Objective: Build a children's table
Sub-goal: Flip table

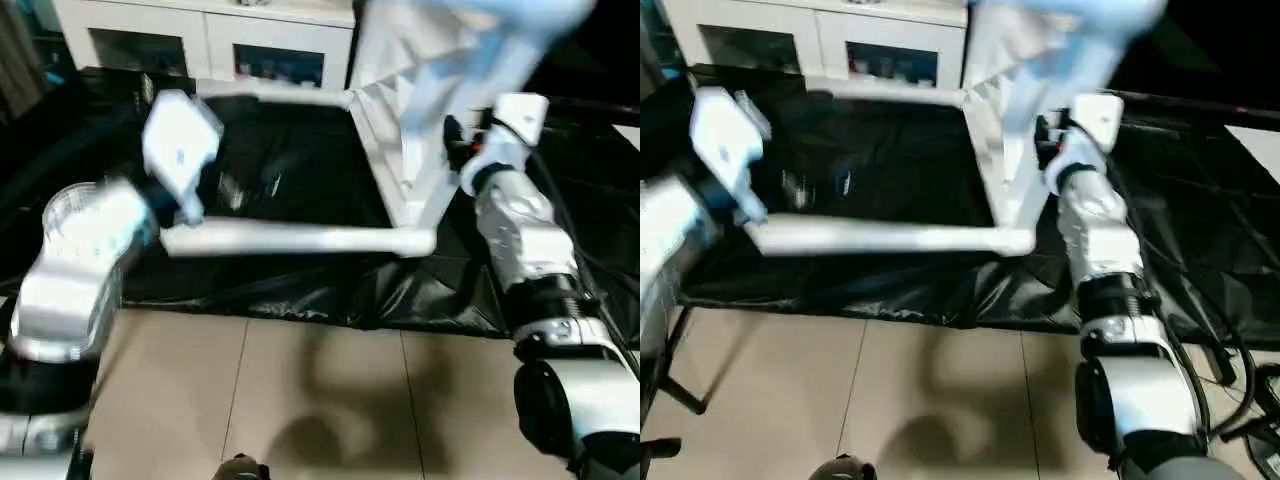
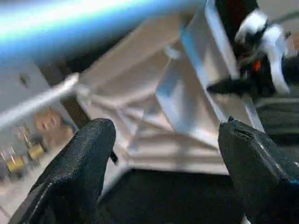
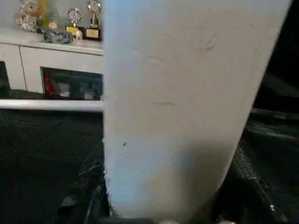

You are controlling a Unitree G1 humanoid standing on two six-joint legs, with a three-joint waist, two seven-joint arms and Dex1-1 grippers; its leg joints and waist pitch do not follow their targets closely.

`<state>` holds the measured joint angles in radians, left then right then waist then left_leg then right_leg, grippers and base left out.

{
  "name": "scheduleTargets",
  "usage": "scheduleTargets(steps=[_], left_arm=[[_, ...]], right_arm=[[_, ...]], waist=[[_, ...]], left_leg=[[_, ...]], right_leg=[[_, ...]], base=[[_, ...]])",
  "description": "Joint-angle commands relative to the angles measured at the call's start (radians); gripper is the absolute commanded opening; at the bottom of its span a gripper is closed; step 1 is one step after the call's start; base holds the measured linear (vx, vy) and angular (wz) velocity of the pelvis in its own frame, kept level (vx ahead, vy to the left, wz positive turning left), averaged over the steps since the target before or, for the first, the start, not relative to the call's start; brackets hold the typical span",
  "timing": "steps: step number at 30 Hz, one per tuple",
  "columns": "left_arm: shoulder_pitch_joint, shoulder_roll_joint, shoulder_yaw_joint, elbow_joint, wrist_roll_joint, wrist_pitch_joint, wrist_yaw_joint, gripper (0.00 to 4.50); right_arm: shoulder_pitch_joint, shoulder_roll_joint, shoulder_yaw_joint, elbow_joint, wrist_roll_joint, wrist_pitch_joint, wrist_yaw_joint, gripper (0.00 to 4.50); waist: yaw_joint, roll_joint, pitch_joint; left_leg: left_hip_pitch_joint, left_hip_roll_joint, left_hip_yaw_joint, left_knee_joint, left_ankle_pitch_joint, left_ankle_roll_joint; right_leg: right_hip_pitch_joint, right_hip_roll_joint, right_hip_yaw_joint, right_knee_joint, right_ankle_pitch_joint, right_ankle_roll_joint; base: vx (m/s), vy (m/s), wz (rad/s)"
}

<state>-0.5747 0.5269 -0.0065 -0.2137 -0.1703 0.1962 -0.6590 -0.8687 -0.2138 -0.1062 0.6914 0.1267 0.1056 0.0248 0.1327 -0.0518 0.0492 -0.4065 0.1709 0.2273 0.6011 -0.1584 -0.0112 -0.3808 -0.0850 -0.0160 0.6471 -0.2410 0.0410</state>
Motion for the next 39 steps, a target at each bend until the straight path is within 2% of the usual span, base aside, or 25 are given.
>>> scheduleTargets(steps=[1, 5, 7, 9, 11, 13, 14, 15, 16, 18, 19, 21, 22, 24, 25, 27, 29, 30, 31, 33, 36, 37, 38, 39], left_arm=[[-0.056, 0.002, -0.029, -0.010, 0.044, -0.042, 0.011, 3.96], [-0.113, 0.000, -0.058, 0.013, 0.102, -0.095, 0.028, 3.96], [-0.152, 0.005, -0.093, 0.034, 0.170, -0.142, 0.043, 3.96], [-0.198, 0.008, -0.121, 0.083, 0.261, -0.201, 0.091, 3.96], [-0.262, 0.008, -0.128, 0.166, 0.344, -0.261, 0.168, 3.96], [-0.274, 0.015, -0.133, 0.182, 0.369, -0.266, 0.184, 3.96], [-0.292, 0.030, -0.143, 0.218, 0.407, -0.284, 0.202, 3.96], [-0.303, 0.038, -0.146, 0.241, 0.428, -0.288, 0.218, 3.96], [-0.330, 0.053, -0.153, 0.297, 0.464, -0.302, 0.241, 3.96], [-0.357, 0.062, -0.157, 0.351, 0.495, -0.309, 0.269, 3.96], [-0.369, 0.062, -0.157, 0.378, 0.509, -0.320, 0.282, 3.96], [-0.384, 0.063, -0.166, 0.417, 0.528, -0.333, 0.291, 3.96], [-0.404, 0.065, -0.185, 0.482, 0.551, -0.357, 0.292, 3.96], [-0.415, 0.069, -0.199, 0.520, 0.575, -0.367, 0.307, 3.96], [-0.421, 0.067, -0.200, 0.540, 0.578, -0.371, 0.314, 3.96], [-0.433, 0.064, -0.198, 0.571, 0.588, -0.369, 0.335, 3.96], [-0.455, 0.055, -0.195, 0.625, 0.594, -0.380, 0.351, 3.96], [-0.461, 0.053, -0.193, 0.639, 0.597, -0.384, 0.359, 3.78], [-0.463, 0.052, -0.194, 0.644, 0.597, -0.384, 0.358, 3.78], [-0.480, 0.049, -0.196, 0.683, 0.607, -0.385, 0.365, 3.68], [-0.499, 0.048, -0.198, 0.718, 0.624, -0.386, 0.387, 3.51], [-0.505, 0.045, -0.199, 0.728, 0.622, -0.391, 0.388, 3.41], [-0.508, 0.044, -0.200, 0.732, 0.625, -0.389, 0.392, 3.33], [-0.512, 0.043, -0.201, 0.738, 0.628, -0.390, 0.396, 3.24]], right_arm=[[0.004, -0.001, 0.006, 0.062, -0.040, 0.021, -0.054, 1.63], [-0.003, 0.018, 0.013, 0.076, -0.050, 0.011, -0.058, 1.61], [-0.001, 0.031, 0.030, 0.082, -0.062, 0.007, -0.055, 1.61], [0.008, 0.044, 0.047, 0.090, -0.075, 0.000, -0.059, 1.61], [0.016, 0.056, 0.044, 0.106, -0.072, -0.021, -0.058, 2.16], [0.018, 0.058, 0.041, 0.107, -0.067, -0.026, -0.054, 2.34], [0.021, 0.061, 0.036, 0.104, -0.060, -0.036, -0.050, 2.45], [0.022, 0.063, 0.033, 0.101, -0.056, -0.043, -0.046, 2.45], [0.026, 0.064, 0.031, 0.089, -0.054, -0.053, -0.041, 2.55], [0.033, 0.062, 0.030, 0.076, -0.052, -0.061, -0.030, 2.55], [0.036, 0.062, 0.029, 0.073, -0.051, -0.065, -0.023, 2.55], [0.043, 0.060, 0.030, 0.063, -0.053, -0.064, -0.016, 2.55], [0.056, 0.055, 0.036, 0.052, -0.058, -0.063, -0.002, 2.55], [0.066, 0.051, 0.039, 0.047, -0.060, -0.065, 0.009, 2.55], [0.072, 0.049, 0.040, 0.045, -0.058, -0.067, 0.019, 2.55], [0.084, 0.047, 0.042, 0.043, -0.051, -0.074, 0.051, 2.55], [0.090, 0.047, 0.038, 0.058, -0.044, -0.089, 0.075, 2.55], [0.089, 0.047, 0.036, 0.066, -0.043, -0.093, 0.080, 2.60], [0.088, 0.047, 0.035, 0.071, -0.042, -0.098, 0.083, 2.60], [0.078, 0.045, 0.032, 0.103, -0.037, -0.127, 0.114, 2.62], [0.060, 0.041, 0.022, 0.148, -0.034, -0.155, 0.129, 2.62], [0.046, 0.037, 0.017, 0.182, -0.036, -0.189, 0.139, 2.62], [0.038, 0.037, 0.015, 0.199, -0.035, -0.201, 0.148, 2.62], [0.034, 0.036, 0.012, 0.209, -0.034, -0.209, 0.155, 2.62]], waist=[[-0.013, 0.014, -0.063], [-0.017, 0.011, -0.062], [-0.021, 0.012, -0.063], [-0.026, 0.012, -0.064], [-0.030, 0.013, -0.066], [-0.031, 0.014, -0.069], [-0.032, 0.017, -0.068], [-0.032, 0.025, -0.068], [-0.033, 0.022, -0.073], [-0.031, 0.025, -0.075], [-0.029, 0.025, -0.080], [-0.026, 0.029, -0.078], [-0.025, 0.031, -0.078], [-0.024, 0.030, -0.076], [-0.021, 0.035, -0.074], [-0.021, 0.032, -0.074], [-0.020, 0.035, -0.071], [-0.022, 0.034, -0.071], [-0.021, 0.037, -0.070], [-0.022, 0.038, -0.069], [-0.023, 0.037, -0.068], [-0.022, 0.030, -0.068], [-0.021, 0.027, -0.067], [-0.021, 0.031, -0.067]], left_leg=[[0.052, 0.054, -0.041, -0.081, -0.304, -0.155], [0.048, 0.054, -0.041, -0.080, -0.293, -0.147], [0.048, 0.056, -0.042, -0.080, -0.283, -0.144], [0.043, 0.055, -0.044, -0.080, -0.269, -0.140], [0.039, 0.054, -0.045, -0.078, -0.240, -0.136], [0.039, 0.052, -0.045, -0.074, -0.218, -0.135], [0.038, 0.052, -0.046, -0.075, -0.213, -0.135], [0.037, 0.051, -0.046, -0.074, -0.213, -0.133], [0.041, 0.050, -0.044, -0.069, -0.196, -0.123], [0.041, 0.049, -0.044, -0.066, -0.168, -0.115], [0.037, 0.048, -0.043, -0.059, -0.102, -0.095], [0.034, 0.047, -0.043, -0.058, -0.088, -0.078], [0.036, 0.048, -0.043, -0.058, -0.100, -0.075], [0.038, 0.050, -0.043, -0.061, -0.131, -0.078], [0.041, 0.051, -0.043, -0.062, -0.156, -0.086], [0.041, 0.053, -0.044, -0.065, -0.181, -0.095], [0.041, 0.053, -0.045, -0.068, -0.197, -0.100], [0.041, 0.053, -0.046, -0.069, -0.209, -0.104], [0.041, 0.055, -0.048, -0.070, -0.219, -0.107], [0.042, 0.056, -0.047, -0.071, -0.247, -0.110], [0.043, 0.058, -0.049, -0.073, -0.259, -0.113], [0.042, 0.059, -0.048, -0.073, -0.261, -0.109], [0.042, 0.059, -0.048, -0.073, -0.258, -0.106], [0.041, 0.060, -0.048, -0.072, -0.253, -0.101]], right_leg=[[-0.003, -0.048, 0.027, -0.075, -0.091, -0.118], [0.000, -0.049, 0.028, -0.075, -0.083, -0.118], [0.001, -0.051, 0.027, -0.073, -0.076, -0.119], [0.005, -0.051, 0.027, -0.073, -0.059, -0.117], [0.011, -0.050, 0.024, -0.068, -0.023, -0.120], [0.013, -0.050, 0.023, -0.064, 0.006, -0.129], [0.014, -0.050, 0.023, -0.062, 0.014, -0.134], [0.013, -0.049, 0.023, -0.063, 0.022, -0.134], [0.013, -0.045, 0.023, -0.060, 0.069, -0.141], [0.014, -0.044, 0.022, -0.056, 0.112, -0.150], [0.019, -0.041, 0.021, -0.047, 0.209, -0.166], [0.019, -0.040, 0.019, -0.044, 0.245, -0.177], [0.019, -0.041, 0.019, -0.044, 0.235, -0.183], [0.018, -0.042, 0.020, -0.050, 0.198, -0.188], [0.015, -0.043, 0.020, -0.053, 0.172, -0.186], [0.016, -0.046, 0.020, -0.053, 0.148, -0.193], [0.015, -0.048, 0.021, -0.057, 0.118, -0.197], [0.016, -0.049, 0.021, -0.058, 0.096, -0.200], [0.015, -0.051, 0.021, -0.059, 0.074, -0.203], [0.012, -0.054, 0.022, -0.064, 0.035, -0.206], [0.009, -0.055, 0.022, -0.065, 0.015, -0.210], [0.008, -0.058, 0.022, -0.066, 0.004, -0.216], [0.009, -0.057, 0.022, -0.067, 0.004, -0.218], [0.008, -0.058, 0.023, -0.066, 0.006, -0.221]], base=[[0.000, 0.000, 0.00], [0.000, 0.000, 0.00], [0.000, 0.000, 0.00], [0.000, 0.000, 0.00], [0.000, 0.000, 0.00], [0.000, 0.000, 0.00], [0.000, 0.000, 0.00], [0.000, 0.000, 0.00], [0.000, 0.000, 0.00], [0.000, 0.000, 0.00], [0.000, 0.000, 0.00], [0.000, 0.000, 0.00], [0.000, 0.000, 0.00], [0.000, 0.000, 0.00], [0.000, 0.000, 0.00], [0.000, 0.000, 0.00], [0.000, 0.000, 0.00], [0.000, 0.000, 0.00], [0.000, 0.000, 0.00], [0.000, 0.000, 0.00], [0.000, 0.000, 0.00], [0.000, 0.000, 0.00], [0.000, 0.000, 0.00], [0.000, 0.000, 0.00]])
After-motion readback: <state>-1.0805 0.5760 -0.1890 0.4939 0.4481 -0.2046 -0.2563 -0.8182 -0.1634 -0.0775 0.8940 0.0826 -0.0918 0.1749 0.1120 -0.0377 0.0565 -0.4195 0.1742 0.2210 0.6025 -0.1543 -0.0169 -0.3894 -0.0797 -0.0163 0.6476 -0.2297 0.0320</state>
